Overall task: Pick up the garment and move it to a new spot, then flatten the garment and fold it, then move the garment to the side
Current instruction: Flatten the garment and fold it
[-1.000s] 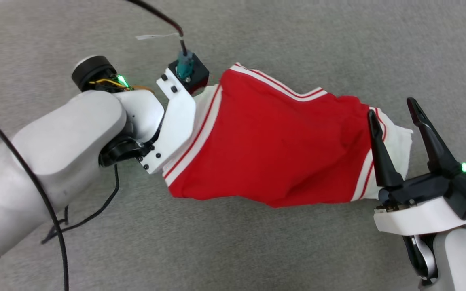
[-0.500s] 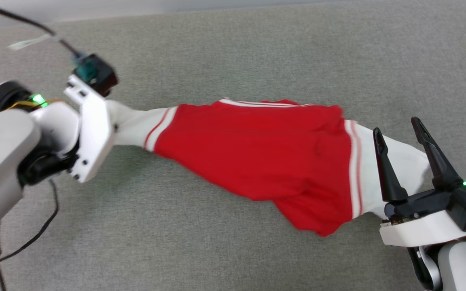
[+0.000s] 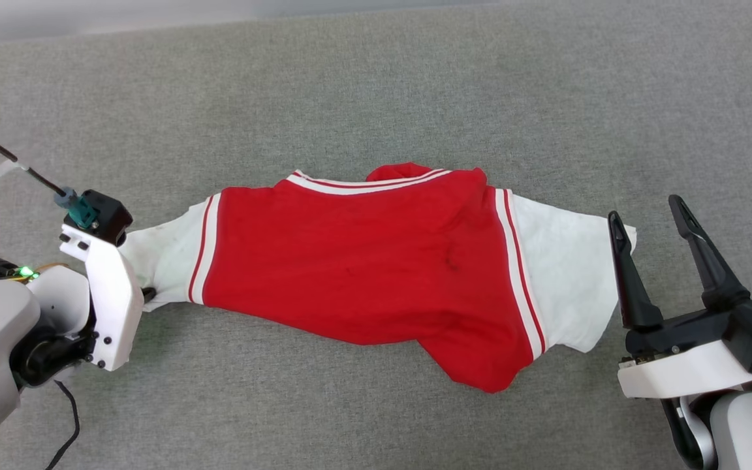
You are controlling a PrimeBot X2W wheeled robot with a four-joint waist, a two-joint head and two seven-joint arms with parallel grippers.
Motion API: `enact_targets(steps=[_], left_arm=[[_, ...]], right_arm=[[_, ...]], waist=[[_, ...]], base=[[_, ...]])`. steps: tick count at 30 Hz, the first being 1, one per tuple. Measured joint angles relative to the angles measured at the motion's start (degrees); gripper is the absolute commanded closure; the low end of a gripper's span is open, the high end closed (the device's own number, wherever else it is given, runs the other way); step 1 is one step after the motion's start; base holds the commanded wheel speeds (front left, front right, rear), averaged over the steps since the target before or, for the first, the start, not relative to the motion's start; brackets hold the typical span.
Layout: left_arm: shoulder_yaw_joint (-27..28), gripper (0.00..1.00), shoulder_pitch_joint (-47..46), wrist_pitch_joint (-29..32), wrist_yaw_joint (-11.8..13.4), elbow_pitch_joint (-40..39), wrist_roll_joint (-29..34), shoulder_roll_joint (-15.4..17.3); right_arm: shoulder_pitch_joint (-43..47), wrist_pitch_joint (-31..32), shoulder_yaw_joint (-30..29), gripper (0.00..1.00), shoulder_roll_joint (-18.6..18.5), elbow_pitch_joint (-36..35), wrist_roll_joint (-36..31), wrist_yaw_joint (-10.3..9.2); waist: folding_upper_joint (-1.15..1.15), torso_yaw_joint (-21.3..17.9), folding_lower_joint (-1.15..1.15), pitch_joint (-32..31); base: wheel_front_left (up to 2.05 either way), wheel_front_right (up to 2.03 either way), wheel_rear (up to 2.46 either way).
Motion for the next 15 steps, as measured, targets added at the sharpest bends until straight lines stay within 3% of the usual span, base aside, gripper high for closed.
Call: enact_targets(steps=[1, 8, 15], left_arm=[[0.05, 0.0, 0.06, -0.89, 0.0, 0.54, 0.24, -0.26], [1.11, 0.0, -2.51, -2.99, -0.6, -0.38, 2.75, 0.25], [3.71, 0.0, -9.96, -1.0, -0.07, -5.36, 4.71, 1.8]], right_arm=[[0.06, 0.0, -0.07, 0.0, 0.0, 0.09, -0.01, 0.0], [0.62, 0.0, -0.35, 0.0, 0.04, 0.42, -0.04, 0.0], [0.6, 0.0, -0.12, 0.0, 0.33, 0.16, -0.09, 0.0]], waist=[[0.0, 0.03, 0.0, -0.21], [0.0, 0.67, 0.0, -2.07], [0.0, 0.66, 0.0, -2.46]], base=[[0.0, 0.0, 0.0], [0.0, 0.0, 0.0], [0.0, 0.0, 0.0]])
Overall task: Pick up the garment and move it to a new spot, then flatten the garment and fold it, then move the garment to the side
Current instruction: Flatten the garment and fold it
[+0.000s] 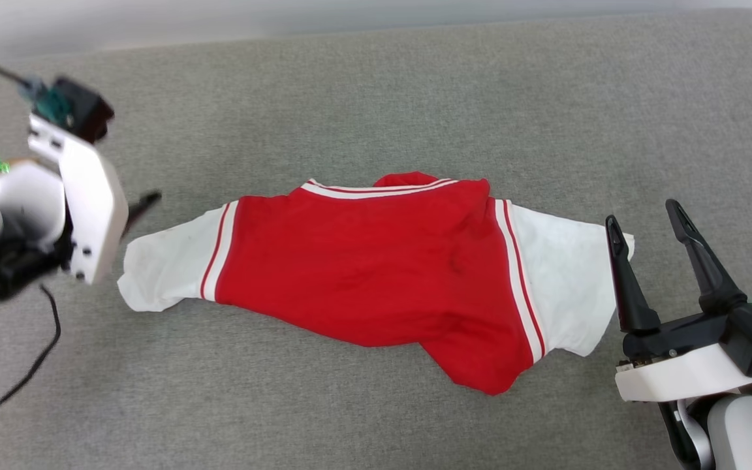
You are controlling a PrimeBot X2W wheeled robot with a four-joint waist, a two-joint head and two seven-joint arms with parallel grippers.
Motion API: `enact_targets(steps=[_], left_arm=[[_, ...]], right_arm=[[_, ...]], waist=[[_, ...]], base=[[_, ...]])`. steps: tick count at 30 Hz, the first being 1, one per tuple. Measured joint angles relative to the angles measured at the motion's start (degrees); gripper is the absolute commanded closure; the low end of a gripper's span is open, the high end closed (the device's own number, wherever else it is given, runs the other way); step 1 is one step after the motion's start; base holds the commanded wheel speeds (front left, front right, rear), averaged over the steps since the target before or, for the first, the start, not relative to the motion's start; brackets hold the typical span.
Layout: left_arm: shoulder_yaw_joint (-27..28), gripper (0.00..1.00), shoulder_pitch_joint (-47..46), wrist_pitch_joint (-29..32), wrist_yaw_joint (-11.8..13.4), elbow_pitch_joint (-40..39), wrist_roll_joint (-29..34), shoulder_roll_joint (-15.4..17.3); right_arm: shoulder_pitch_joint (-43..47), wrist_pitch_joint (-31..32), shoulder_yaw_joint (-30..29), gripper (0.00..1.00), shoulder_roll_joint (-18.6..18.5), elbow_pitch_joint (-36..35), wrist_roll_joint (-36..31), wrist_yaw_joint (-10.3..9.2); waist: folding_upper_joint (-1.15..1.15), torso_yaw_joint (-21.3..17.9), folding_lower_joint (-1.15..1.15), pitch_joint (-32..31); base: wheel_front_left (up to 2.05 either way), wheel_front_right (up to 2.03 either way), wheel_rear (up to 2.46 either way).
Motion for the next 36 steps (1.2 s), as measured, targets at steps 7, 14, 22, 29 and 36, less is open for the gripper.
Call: enact_targets(steps=[7, 14, 22, 29, 36], left_arm=[[0.97, 0.0, -6.7, 4.79, -0.34, -1.47, 0.54, -2.96], [-1.3, 0.0, -10.46, 11.33, -2.25, -0.19, 0.9, -7.4], [-4.54, 0.0, -10.78, 16.28, -4.26, 3.87, 3.12, -10.63], [-5.09, 0.63, -8.08, 18.28, -5.24, 7.19, 4.48, -11.71], [-5.48, 1.0, -7.58, 11.37, -5.57, 6.36, 5.52, -12.62]], right_arm=[[-0.87, 0.0, 0.74, 0.0, 0.19, -1.14, 0.01, 0.0], [-2.32, 0.0, 1.42, 0.0, 0.88, -1.8, -0.03, 0.0], [-4.1, 0.0, 2.13, 0.0, 1.59, -1.97, -0.11, 0.0], [-4.16, 0.0, 2.16, 0.0, 1.91, -1.9, -0.41, 0.0], [-3.48, 0.0, 1.68, 0.0, 1.92, -1.78, -0.71, 0.0]], waist=[[0.0, -1.62, 0.0, 1.82], [0.0, -4.23, 0.0, 4.82], [0.0, -7.74, 0.0, 8.33], [0.0, -9.46, 0.0, 9.47], [0.0, -8.76, 0.01, 7.31]], base=[[0.0, 0.0, 0.0], [0.0, 0.0, 0.0], [0.0, 0.0, 0.0], [0.0, 0.0, 0.0], [0.0, 0.0, 0.0]])
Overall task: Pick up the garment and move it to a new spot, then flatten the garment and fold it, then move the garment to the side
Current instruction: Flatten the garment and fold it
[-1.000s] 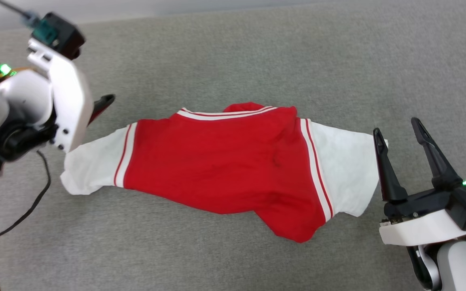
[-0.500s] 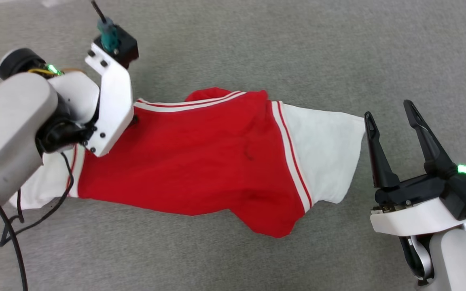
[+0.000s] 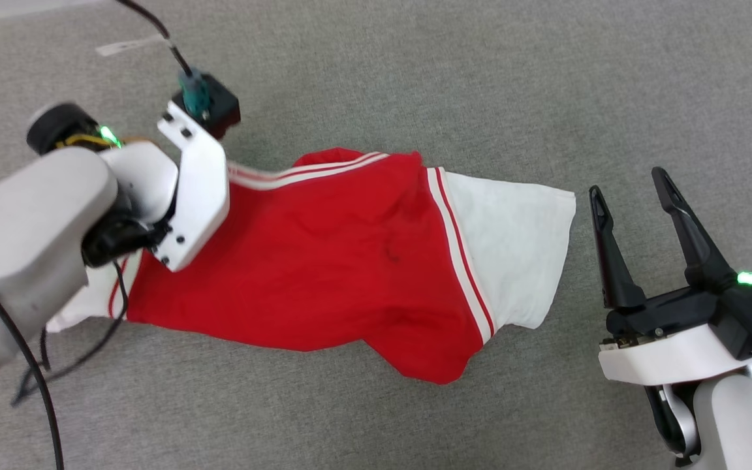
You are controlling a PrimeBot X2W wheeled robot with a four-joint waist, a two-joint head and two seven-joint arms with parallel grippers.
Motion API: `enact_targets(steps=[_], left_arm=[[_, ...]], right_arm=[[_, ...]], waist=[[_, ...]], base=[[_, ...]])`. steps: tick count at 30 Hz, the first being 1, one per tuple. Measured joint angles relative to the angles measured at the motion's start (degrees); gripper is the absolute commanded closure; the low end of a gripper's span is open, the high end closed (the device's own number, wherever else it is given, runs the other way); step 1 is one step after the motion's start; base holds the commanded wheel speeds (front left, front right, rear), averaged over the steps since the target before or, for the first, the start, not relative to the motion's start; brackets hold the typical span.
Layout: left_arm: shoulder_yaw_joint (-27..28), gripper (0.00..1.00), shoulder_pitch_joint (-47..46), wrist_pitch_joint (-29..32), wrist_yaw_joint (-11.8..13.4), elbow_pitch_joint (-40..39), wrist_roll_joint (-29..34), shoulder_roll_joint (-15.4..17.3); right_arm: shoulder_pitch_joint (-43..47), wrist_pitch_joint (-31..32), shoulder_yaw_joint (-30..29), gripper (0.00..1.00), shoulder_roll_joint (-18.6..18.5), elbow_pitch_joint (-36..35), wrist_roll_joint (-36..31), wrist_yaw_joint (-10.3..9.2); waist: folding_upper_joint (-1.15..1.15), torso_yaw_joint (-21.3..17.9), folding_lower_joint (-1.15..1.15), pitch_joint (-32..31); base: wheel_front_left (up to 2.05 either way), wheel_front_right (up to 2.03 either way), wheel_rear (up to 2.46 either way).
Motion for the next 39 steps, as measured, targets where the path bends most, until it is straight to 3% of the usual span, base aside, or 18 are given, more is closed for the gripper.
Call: enact_targets(steps=[7, 13, 22, 29, 30, 36, 39], left_arm=[[2.47, 1.0, -6.0, -8.38, -0.01, -2.97, 1.4, 1.64], [3.08, 1.0, -10.16, -14.1, -0.01, -0.35, 4.1, -0.27], [0.22, 1.0, -9.74, -17.42, -0.01, 8.72, 5.64, -6.76], [-0.54, 1.0, -6.54, -15.13, 0.0, 11.26, 4.86, -6.99], [-0.63, 0.0, -6.47, -15.96, 0.0, 11.41, 4.94, -7.09], [-0.85, 0.0, -8.54, -23.16, -0.01, 12.62, 6.05, -6.92], [-0.56, 0.0, -9.88, -23.66, -0.01, 12.33, 4.72, -6.33]], right_arm=[[0.61, 0.0, 0.47, 0.0, -0.13, -0.36, 0.04, 0.0], [-0.16, 0.0, 0.88, 0.0, 0.0, -1.11, 0.16, 0.0], [-1.95, 0.0, 1.86, 0.0, 1.82, -1.33, 0.21, 0.0], [-2.18, 0.0, 1.47, 0.0, 2.64, -1.01, 0.1, 0.0], [-2.16, 0.0, 1.19, 0.0, 2.65, -0.96, 0.04, 0.0], [-1.83, 0.0, 1.04, 0.0, 2.8, -0.78, -0.41, 0.0], [-1.11, 0.0, 0.57, 0.0, 2.79, -0.46, -0.41, 0.0]], waist=[[0.0, -0.26, 0.0, -1.34], [0.0, -2.3, 0.0, 0.59], [0.0, -6.21, 0.0, 5.5], [0.0, -7.78, 0.0, 6.43], [0.0, -7.58, 0.0, 6.21], [0.0, -5.63, 0.0, 4.07], [0.0, -4.26, 0.0, 2.62]], base=[[0.0, 0.0, 0.0], [0.0, 0.0, 0.0], [0.0, 0.0, 0.0], [0.0, 0.0, 0.0], [0.0, 0.0, 0.0], [0.0, 0.0, 0.0], [0.0, 0.0, 0.0]])
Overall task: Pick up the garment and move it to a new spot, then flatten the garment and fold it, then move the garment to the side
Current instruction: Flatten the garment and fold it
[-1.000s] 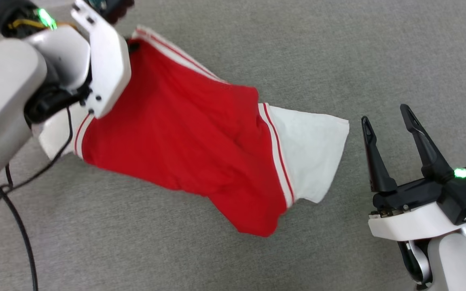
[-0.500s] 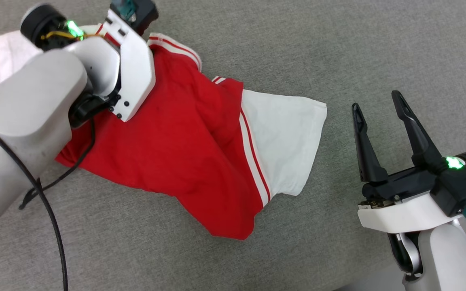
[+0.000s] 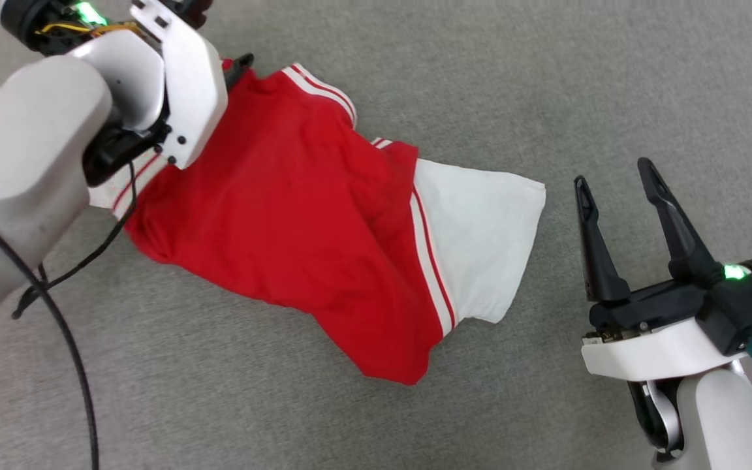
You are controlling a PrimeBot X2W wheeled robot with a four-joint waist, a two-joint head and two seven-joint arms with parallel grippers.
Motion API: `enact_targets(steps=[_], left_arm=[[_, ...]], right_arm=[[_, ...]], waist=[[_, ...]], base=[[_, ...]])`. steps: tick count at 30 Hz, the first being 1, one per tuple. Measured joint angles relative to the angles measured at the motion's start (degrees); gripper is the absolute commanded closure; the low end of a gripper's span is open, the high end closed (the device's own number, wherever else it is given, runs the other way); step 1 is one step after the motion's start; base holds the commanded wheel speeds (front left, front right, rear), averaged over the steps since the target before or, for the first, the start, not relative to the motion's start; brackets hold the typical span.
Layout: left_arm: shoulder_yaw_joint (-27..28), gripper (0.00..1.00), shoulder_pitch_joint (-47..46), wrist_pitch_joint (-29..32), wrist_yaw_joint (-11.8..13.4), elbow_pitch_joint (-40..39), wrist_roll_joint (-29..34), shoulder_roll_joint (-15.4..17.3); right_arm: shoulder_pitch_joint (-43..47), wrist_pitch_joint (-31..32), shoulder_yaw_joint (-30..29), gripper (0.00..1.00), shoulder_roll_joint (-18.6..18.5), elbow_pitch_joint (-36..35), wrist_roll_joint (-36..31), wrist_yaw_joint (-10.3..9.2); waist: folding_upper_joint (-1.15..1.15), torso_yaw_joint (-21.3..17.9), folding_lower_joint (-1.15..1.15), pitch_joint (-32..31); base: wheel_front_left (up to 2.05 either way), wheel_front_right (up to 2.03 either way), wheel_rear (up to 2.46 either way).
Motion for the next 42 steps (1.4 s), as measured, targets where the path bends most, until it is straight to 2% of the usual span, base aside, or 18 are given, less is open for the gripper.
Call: enact_targets(steps=[1, 7, 12, 19, 27, 28, 29, 36, 42], left_arm=[[-0.08, 0.0, -0.79, 4.59, 0.0, -2.07, -3.1, 2.6], [-0.29, 0.0, -0.85, 17.75, 0.0, -8.31, -8.78, 7.32], [-0.33, 0.0, 1.36, 25.18, 0.0, -11.33, -10.91, 9.01], [-0.48, 0.0, 6.61, 30.61, 0.11, -12.61, -9.66, 9.61], [0.45, 0.0, 10.96, 31.33, 0.52, -10.83, -8.28, 10.14], [0.55, 0.55, 11.08, 31.26, 0.51, -10.8, -7.91, 10.11], [0.64, 1.0, 11.33, 30.84, 0.49, -10.69, -7.84, 10.07], [0.26, 1.0, 13.27, 24.93, 0.33, -12.2, -5.69, 10.13], [0.34, 1.0, 15.8, 20.18, 0.32, -16.48, -5.06, 13.01]], right_arm=[[1.09, 0.0, -0.16, 0.0, -0.21, 0.4, 0.0, 0.0], [1.91, 0.0, 0.13, 0.0, -0.78, 0.63, 0.01, 0.0], [1.95, 0.0, 0.19, 0.0, -0.9, 0.53, 0.02, 0.0], [1.51, 0.0, 0.73, 0.0, -0.98, 0.14, 0.47, 0.0], [0.94, 0.0, 1.07, 0.0, -0.29, 0.13, 0.56, 0.0], [0.85, 0.0, 1.03, 0.0, -0.26, 0.18, 0.56, 0.0], [0.77, 0.0, 1.02, 0.0, -0.22, 0.2, 0.58, 0.0], [1.05, 0.0, 0.24, 0.0, -0.12, 1.0, 0.52, 0.0], [3.31, 0.0, -0.97, 0.0, -0.23, 1.57, 0.52, 0.0]], waist=[[0.0, 1.79, 0.0, -2.31], [0.0, 3.85, 0.0, -5.44], [0.0, 4.56, -0.01, -6.06], [0.0, 3.6, 0.0, -4.03], [0.0, 1.87, -0.01, -1.71], [0.0, 1.76, -0.01, -1.59], [0.0, 1.71, -0.01, -1.56], [0.0, 2.47, -0.01, -3.59], [0.0, 4.66, -0.01, -7.48]], base=[[0.0, 0.0, 0.0], [0.0, 0.0, 0.0], [0.0, 0.0, 0.0], [0.0, 0.0, 0.0], [0.0, 0.0, 0.0], [0.0, 0.0, 0.0], [0.0, 0.0, 0.0], [0.0, 0.0, 0.0], [0.0, 0.0, 0.0]])
